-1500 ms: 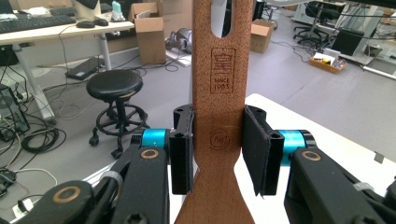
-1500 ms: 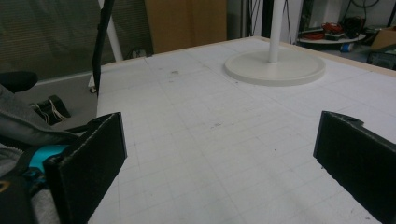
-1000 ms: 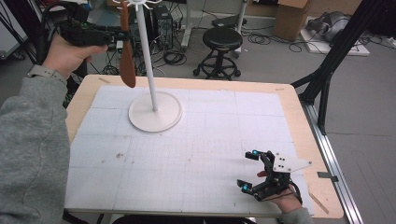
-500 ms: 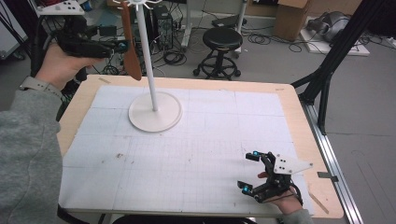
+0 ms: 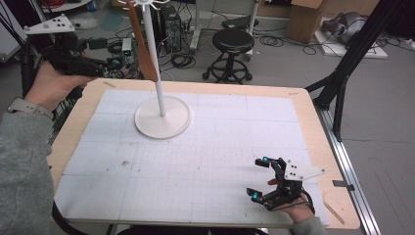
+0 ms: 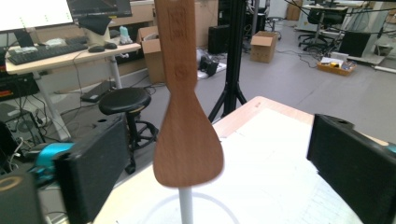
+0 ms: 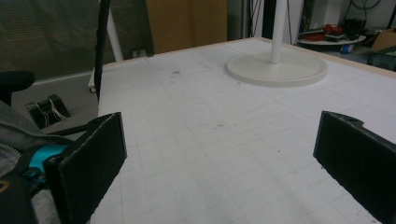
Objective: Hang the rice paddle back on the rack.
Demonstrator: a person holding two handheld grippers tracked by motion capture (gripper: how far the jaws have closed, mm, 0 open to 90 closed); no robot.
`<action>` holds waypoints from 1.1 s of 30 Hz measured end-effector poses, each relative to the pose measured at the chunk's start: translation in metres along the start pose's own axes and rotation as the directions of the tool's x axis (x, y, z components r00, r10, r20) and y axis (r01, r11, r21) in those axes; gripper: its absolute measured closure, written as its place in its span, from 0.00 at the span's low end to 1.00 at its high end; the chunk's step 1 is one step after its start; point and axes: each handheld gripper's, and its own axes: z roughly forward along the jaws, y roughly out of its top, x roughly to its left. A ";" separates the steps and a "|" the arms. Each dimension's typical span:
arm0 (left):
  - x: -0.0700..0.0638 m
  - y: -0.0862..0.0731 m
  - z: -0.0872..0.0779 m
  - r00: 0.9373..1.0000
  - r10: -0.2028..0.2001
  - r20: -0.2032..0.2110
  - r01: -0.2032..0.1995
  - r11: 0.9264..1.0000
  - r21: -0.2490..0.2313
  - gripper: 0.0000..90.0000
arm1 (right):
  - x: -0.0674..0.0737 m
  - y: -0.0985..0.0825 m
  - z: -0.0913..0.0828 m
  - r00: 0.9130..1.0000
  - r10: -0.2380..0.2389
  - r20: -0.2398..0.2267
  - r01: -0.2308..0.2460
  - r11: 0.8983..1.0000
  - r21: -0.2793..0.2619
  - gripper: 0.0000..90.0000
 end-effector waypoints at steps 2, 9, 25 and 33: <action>-0.002 -0.004 -0.004 1.000 -0.002 0.008 0.002 1.000 -0.015 0.07 | 0.000 0.000 0.001 1.000 0.012 -0.002 -0.012 1.000 0.002 0.02; -0.008 -0.025 -0.011 1.000 -0.004 0.021 0.004 1.000 0.000 0.07 | -0.001 0.001 0.007 1.000 0.002 -0.012 -0.002 1.000 0.016 0.02; -0.021 -0.088 -0.040 0.998 -0.064 0.001 0.064 0.997 -0.035 0.07 | -0.003 0.003 0.005 1.000 0.009 -0.004 -0.009 1.000 -0.013 0.02; -0.023 -0.119 -0.053 0.986 -0.162 0.028 0.163 0.985 -0.061 0.07 | -0.006 0.003 0.008 1.000 0.014 -0.016 -0.014 1.000 -0.013 0.02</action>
